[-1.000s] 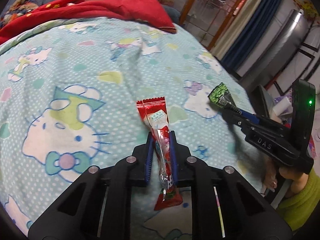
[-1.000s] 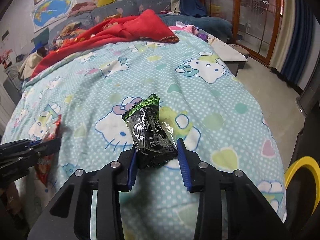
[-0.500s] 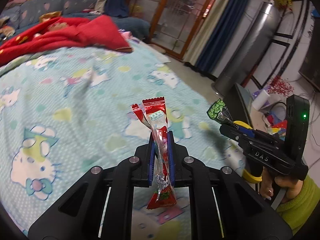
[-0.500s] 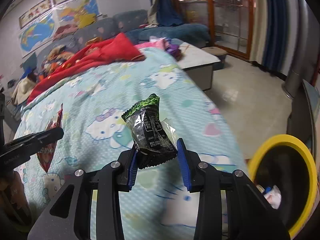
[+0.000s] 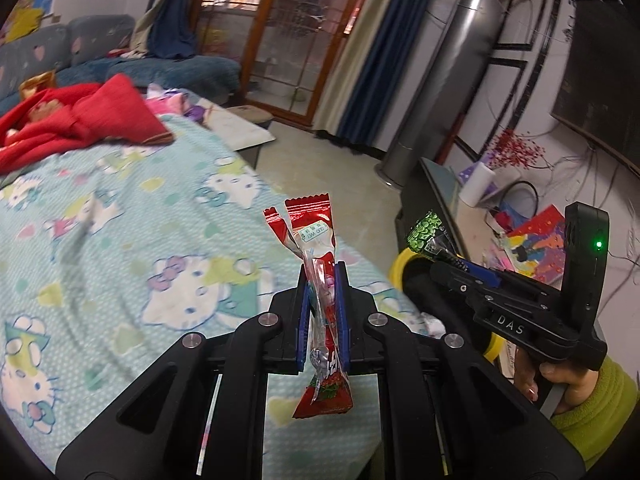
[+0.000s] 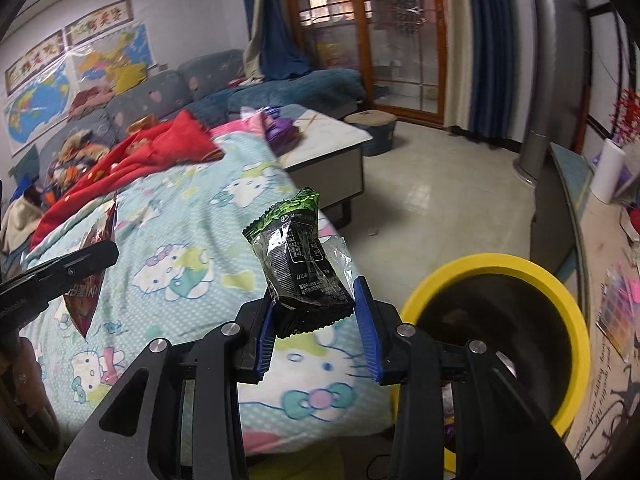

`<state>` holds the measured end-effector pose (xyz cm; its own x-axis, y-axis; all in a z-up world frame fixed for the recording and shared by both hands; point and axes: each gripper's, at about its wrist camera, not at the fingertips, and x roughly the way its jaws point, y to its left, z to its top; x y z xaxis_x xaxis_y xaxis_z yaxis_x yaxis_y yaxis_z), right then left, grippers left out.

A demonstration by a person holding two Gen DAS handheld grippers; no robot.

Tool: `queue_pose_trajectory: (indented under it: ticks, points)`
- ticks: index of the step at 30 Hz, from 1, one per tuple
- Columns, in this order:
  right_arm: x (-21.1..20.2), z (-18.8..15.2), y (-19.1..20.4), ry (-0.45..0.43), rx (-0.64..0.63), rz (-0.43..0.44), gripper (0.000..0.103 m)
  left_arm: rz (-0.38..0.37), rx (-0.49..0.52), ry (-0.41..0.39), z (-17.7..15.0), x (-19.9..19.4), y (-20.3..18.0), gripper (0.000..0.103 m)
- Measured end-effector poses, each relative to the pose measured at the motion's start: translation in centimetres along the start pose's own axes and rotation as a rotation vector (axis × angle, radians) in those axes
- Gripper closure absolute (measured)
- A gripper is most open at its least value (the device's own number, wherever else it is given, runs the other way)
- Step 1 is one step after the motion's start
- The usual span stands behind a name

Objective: Collect trash
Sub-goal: 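Carry the red wrapper and black snack bag over the yellow bin with both tools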

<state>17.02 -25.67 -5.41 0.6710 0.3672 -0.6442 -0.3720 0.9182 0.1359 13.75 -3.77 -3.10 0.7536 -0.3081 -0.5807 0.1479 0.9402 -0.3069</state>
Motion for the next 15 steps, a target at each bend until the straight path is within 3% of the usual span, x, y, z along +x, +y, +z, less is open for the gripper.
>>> queue_pose_trajectory:
  ticks: [15]
  points:
    - [-2.5,-1.7,-5.4,-0.029,0.156,-0.093,0.068,-0.091,0.113,0.019,0.7,2.9,-6.0,0.096]
